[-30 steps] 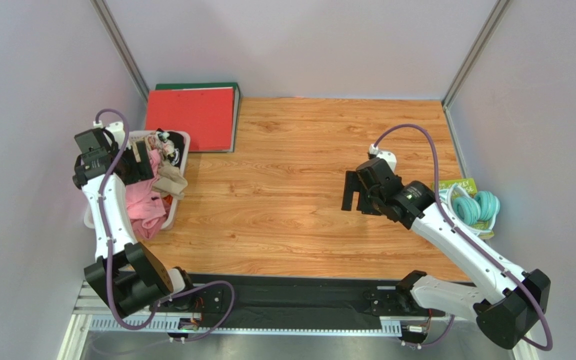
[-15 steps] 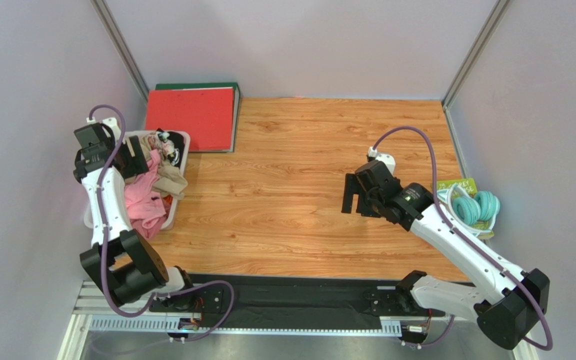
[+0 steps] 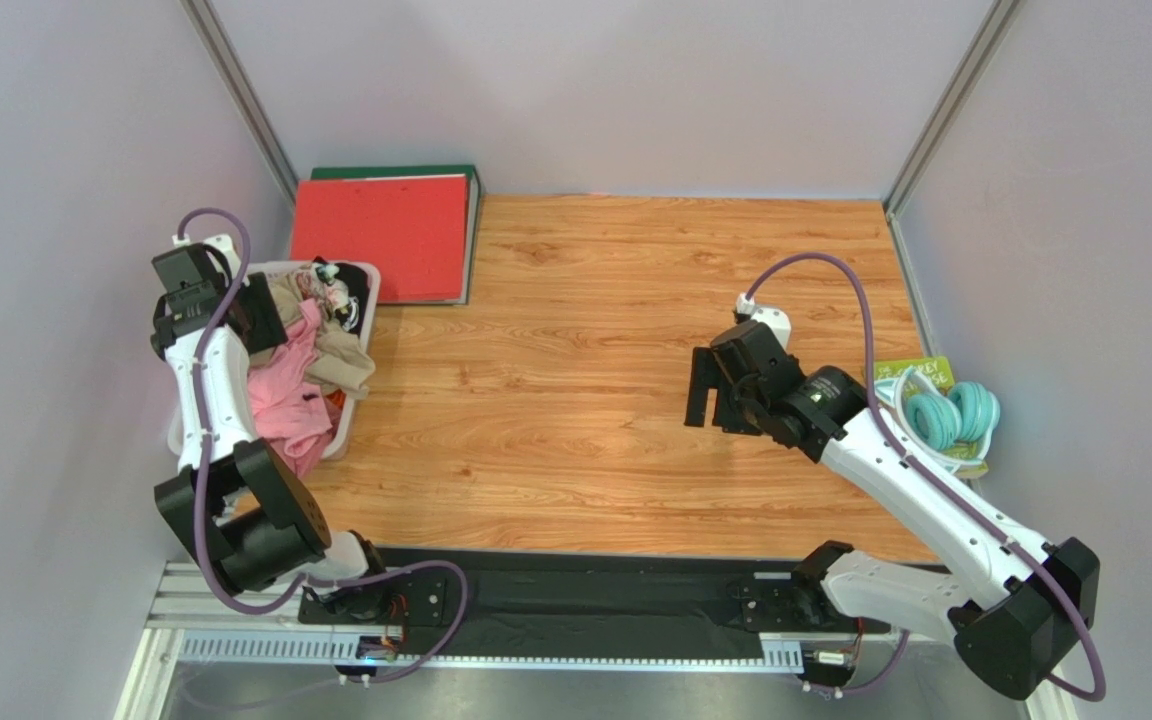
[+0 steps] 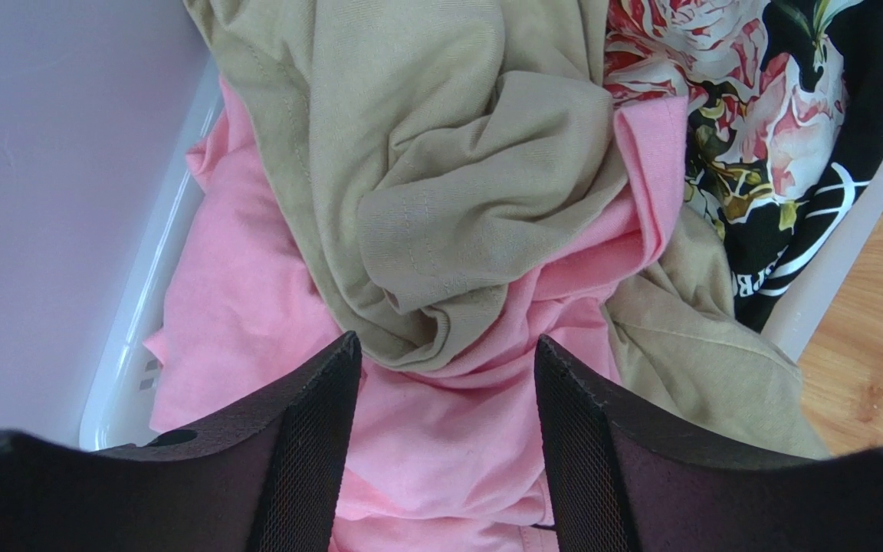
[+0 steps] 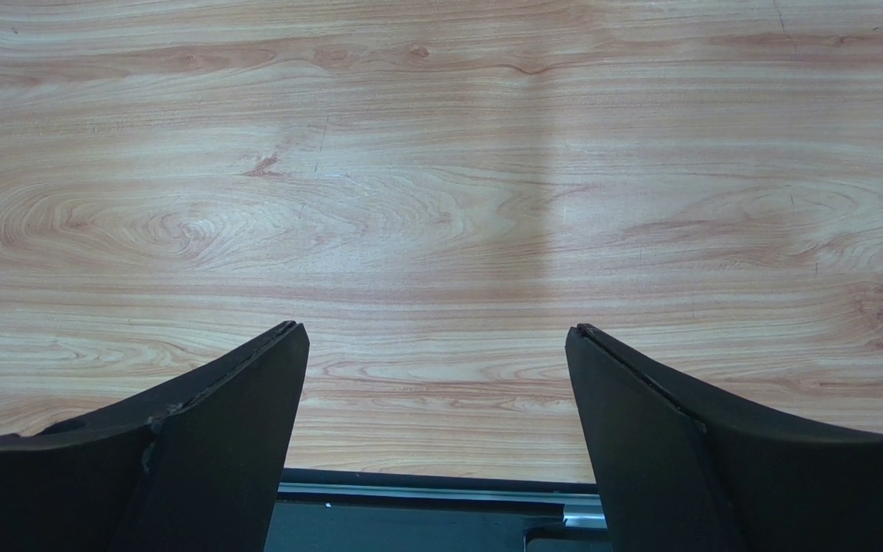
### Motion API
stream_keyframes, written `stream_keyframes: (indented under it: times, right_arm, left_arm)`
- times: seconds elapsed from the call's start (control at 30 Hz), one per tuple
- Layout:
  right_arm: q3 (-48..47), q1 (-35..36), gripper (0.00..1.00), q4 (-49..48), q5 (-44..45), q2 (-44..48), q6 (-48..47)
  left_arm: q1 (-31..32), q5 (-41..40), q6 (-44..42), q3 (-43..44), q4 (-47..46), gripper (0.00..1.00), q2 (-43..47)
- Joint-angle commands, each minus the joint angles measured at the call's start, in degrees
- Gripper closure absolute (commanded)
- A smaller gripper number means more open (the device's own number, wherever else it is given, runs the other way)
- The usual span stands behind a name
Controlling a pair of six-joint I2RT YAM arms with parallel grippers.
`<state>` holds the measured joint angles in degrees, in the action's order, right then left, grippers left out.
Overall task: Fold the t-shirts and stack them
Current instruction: Grab the tshirt from the pile
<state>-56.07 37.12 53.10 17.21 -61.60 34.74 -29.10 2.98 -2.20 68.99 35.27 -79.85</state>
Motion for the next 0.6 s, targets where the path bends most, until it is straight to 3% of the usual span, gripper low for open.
stream_keyframes:
  times: [0.0, 0.3, 0.33, 0.43, 0.47, 0.57]
  right_arm:
    - [-0.1, 0.5, 0.11, -0.4, -0.2, 1.6, 0.7]
    - [0.2, 0.5, 0.12, 0.7, 0.4, 2.9, 0.5]
    - [0.3, 0.4, 0.12, 0.7, 0.4, 3.1, 0.5]
    - [0.6, 0.5, 0.12, 0.7, 0.3, 3.1, 0.5]
    - [0.9, 0.5, 0.12, 0.7, 0.2, 3.1, 0.5]
    - [1.3, 0.5, 0.13, 0.7, 0.1, 3.1, 0.6]
  left_arm:
    - [0.0, -1.0, 1.1, 2.5, -1.9, 0.36, -0.9]
    - [0.0, -1.7, 1.6, 1.9, -3.4, 0.42, -2.9]
    - [-0.1, -1.7, 1.6, 1.8, -3.7, 0.46, -2.9]
    - [0.0, -1.7, 1.7, 1.7, -4.0, 0.80, -2.8]
    - [0.0, -1.7, 1.7, 1.8, -3.8, 1.00, -2.9]
    - [-0.1, -1.1, 1.8, 1.7, -3.2, 1.00, -2.5]
